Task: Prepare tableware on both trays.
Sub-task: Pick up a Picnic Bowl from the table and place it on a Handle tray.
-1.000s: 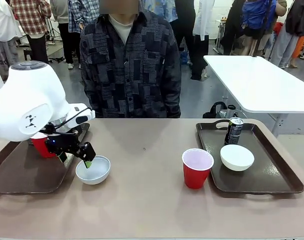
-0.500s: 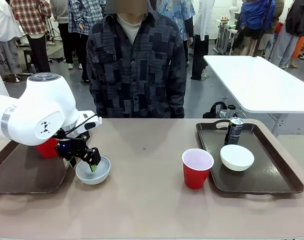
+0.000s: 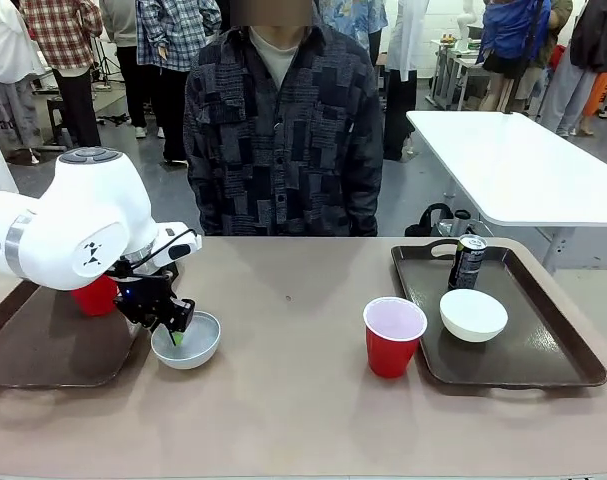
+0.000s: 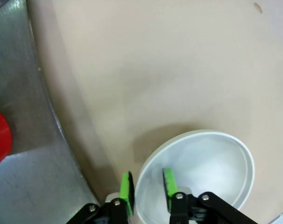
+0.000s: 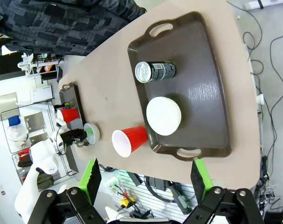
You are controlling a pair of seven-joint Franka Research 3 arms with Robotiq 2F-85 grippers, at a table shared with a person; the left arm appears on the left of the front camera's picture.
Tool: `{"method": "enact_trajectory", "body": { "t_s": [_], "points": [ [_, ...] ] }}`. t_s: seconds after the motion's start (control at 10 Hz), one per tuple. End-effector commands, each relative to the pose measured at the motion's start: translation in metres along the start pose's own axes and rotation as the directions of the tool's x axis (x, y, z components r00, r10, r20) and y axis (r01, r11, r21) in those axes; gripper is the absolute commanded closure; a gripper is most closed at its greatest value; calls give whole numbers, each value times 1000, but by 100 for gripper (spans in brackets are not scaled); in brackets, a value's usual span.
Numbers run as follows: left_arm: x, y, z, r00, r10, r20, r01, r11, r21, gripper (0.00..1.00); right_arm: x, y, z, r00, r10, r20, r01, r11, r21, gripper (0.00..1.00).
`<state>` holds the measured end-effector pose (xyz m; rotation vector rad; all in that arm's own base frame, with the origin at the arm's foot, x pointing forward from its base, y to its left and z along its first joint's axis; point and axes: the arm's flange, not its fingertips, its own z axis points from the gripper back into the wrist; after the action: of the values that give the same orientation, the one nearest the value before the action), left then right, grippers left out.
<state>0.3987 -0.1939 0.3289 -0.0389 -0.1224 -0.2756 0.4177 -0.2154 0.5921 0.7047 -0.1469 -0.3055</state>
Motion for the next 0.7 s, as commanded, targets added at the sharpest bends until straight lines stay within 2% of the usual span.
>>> {"method": "enact_trajectory", "body": {
  "t_s": [0.0,0.4,0.6],
  "points": [
    [2,-4,2,999,51,0,-51,998,20,100,1,1,-1,1000,0,13,0,1000,-3,0],
    [3,-1,5,997,71,-17,-69,995,72,100,1,1,-1,1000,0,13,0,1000,-3,0],
    [-2,-4,25,997,79,6,-79,996,31,100,1,1,-1,1000,0,13,0,1000,-3,0]
  ]
}}
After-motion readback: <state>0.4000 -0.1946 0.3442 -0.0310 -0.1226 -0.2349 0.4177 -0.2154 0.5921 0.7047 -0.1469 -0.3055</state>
